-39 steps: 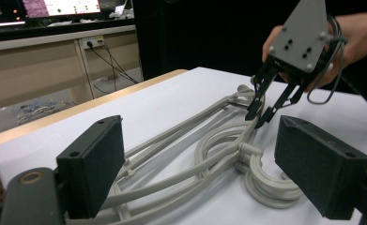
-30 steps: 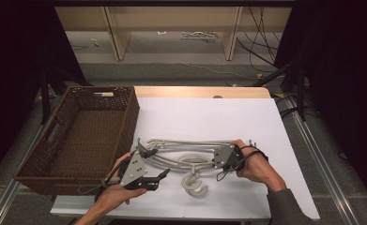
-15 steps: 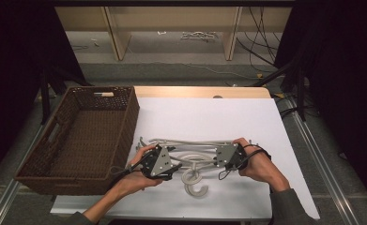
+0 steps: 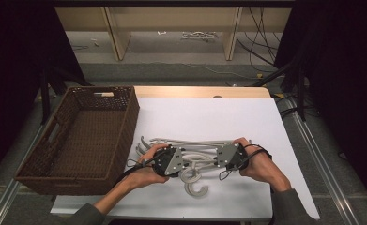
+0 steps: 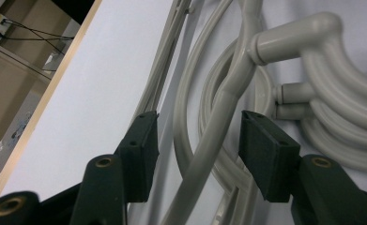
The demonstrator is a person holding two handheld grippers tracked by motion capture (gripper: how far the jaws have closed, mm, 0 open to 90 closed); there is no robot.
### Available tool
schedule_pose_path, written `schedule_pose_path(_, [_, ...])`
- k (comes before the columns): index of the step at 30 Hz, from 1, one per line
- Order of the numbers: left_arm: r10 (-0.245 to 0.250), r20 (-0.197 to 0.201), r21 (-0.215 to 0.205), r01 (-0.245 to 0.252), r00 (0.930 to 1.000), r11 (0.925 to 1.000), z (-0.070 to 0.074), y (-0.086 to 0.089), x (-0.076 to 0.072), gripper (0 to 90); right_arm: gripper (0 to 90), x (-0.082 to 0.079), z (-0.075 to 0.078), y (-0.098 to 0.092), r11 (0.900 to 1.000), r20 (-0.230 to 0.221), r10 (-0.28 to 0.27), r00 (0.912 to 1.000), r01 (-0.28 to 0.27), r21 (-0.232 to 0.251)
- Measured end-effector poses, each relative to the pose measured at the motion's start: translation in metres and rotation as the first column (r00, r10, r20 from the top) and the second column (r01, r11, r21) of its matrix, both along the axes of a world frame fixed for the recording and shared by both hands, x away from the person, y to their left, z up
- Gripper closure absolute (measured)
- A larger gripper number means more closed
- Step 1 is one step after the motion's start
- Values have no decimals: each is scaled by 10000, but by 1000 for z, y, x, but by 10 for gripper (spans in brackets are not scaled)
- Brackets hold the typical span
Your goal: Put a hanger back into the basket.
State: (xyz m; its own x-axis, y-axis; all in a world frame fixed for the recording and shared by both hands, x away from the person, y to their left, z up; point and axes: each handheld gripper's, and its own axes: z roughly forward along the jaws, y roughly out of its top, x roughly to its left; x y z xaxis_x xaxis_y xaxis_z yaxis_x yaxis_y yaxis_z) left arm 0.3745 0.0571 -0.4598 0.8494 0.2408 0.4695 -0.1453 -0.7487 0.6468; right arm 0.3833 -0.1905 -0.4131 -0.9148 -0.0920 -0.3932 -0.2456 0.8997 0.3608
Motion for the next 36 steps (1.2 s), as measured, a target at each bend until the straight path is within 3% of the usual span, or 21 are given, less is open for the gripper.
schedule_pose_path(2, [-145,-71,45,146,9999,9999,0,-3,2,579,819,0,0,0,10000,-52,33,10000,-33,2])
schedule_pose_path(6, [-492,283,520,477,9984,9975,2,-6,3,642,818,-1,1,1,10000,-68,10,10000,-10,8])
schedule_pose_path(8, [-787,848,851,714,9933,9938,10,-7,2,680,813,0,3,-1,9999,108,-42,9999,40,126])
schedule_pose_path(10, [-1142,1528,1213,961,9816,9880,17,-7,1,726,804,0,5,-3,9995,158,-89,9998,85,290])
schedule_pose_path(11, [-1303,1667,1500,1054,9774,9830,19,-8,0,739,806,0,7,-4,9991,271,-226,9994,217,351])
schedule_pose_path(12, [-1303,1667,1500,1054,9774,9830,19,-8,0,756,806,0,7,-4,9991,271,-226,9994,217,351])
schedule_pose_path(13, [-1552,1888,1549,1267,9697,9798,20,-12,-4,768,803,1,11,-5,9995,595,-97,9982,78,309])
schedule_pose_path(14, [-1628,1971,1628,1315,9668,9779,21,-13,-4,775,800,1,13,-6,9995,804,-166,9966,144,285])
schedule_pose_path(19, [-1810,2307,1711,1433,9560,9748,28,-12,-4,789,782,2,16,-9,9973,1015,-387,9941,321,666])
schedule_pose_path(20, [-1853,2554,1738,1435,9489,9743,35,-12,-4,791,763,1,16,-9,9943,994,-687,9927,599,887])
schedule_pose_path(23, [-1873,2534,1721,1464,9491,9742,41,-11,-5,792,716,4,18,-10,9916,1106,-786,9908,662,1115])
schedule_pose_path(24, [-1894,2793,1911,1388,9413,9717,47,-11,-6,792,675,3,20,-10,9882,1069,-985,9894,845,1279])
schedule_pose_path(28, [-1943,2774,1844,1463,9409,9719,60,-8,-4,793,601,5,24,-10,9760,1167,-1398,9833,1170,1835])
schedule_pose_path(29, [-1527,2779,1639,1098,9484,9803,62,-5,-6,793,491,6,27,-11,9537,1215,-2125,9696,1787,2419])
schedule_pose_path(30, [-1742,2722,1731,1299,9463,9763,66,-5,-3,793,491,6,27,-11,9537,1215,-2125,9696,1787,2419])
schedule_pose_path(31, [-1524,2652,1572,1133,9521,9811,68,-4,-3,793,460,5,30,-12,9324,1115,-2733,9554,2347,2750])
schedule_pose_path(32, [-1427,2611,1528,1052,9547,9827,69,-3,-3,794,416,4,32,-13,8925,736,-3388,9380,2956,3405])
schedule_pose_path(33, [-1277,2491,1215,998,9600,9876,70,-2,0,796,367,5,36,-16,8516,647,-3880,9194,3307,4066])
schedule_pose_path(34, [-1625,2570,1466,1278,9526,9809,74,-2,4,797,348,5,38,-17,8390,572,-4011,9143,3415,4237])
schedule_pose_path(35, [-1113,2353,1261,832,9655,9885,73,1,2,798,330,4,39,-18,8192,491,-4211,9057,3565,4493])
schedule_pose_path(36, [-1113,2353,1261,832,9655,9885,73,1,2,801,319,5,41,-20,8013,495,-4381,8976,3650,4741])
